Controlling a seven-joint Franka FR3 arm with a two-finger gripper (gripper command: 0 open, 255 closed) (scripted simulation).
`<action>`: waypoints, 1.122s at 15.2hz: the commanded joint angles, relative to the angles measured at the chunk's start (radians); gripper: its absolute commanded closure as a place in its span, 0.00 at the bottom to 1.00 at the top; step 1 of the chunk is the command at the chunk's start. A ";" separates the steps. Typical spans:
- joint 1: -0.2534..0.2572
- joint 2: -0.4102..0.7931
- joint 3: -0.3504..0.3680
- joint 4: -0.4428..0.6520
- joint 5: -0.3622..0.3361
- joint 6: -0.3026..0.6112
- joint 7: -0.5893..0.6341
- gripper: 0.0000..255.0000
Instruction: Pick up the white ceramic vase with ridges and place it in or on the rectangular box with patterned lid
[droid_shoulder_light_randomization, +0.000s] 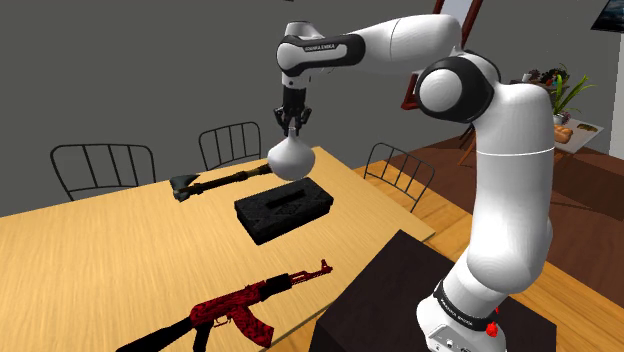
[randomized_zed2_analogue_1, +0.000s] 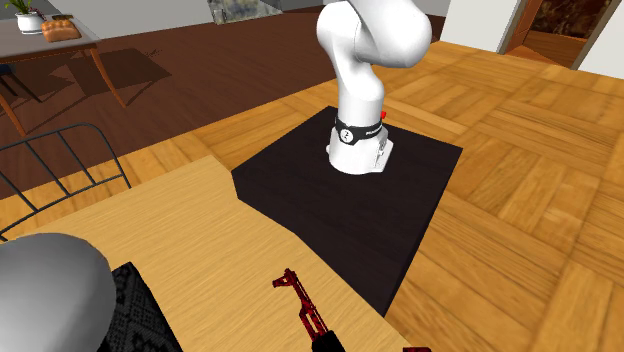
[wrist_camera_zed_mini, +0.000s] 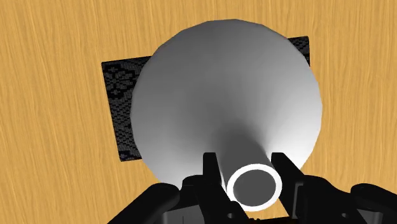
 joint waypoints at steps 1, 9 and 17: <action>-0.001 -0.001 0.000 -0.026 0.000 0.027 -0.001 1.00; -0.001 0.017 -0.001 -0.105 0.000 0.125 -0.002 1.00; -0.001 0.049 -0.001 -0.166 -0.001 0.217 -0.003 1.00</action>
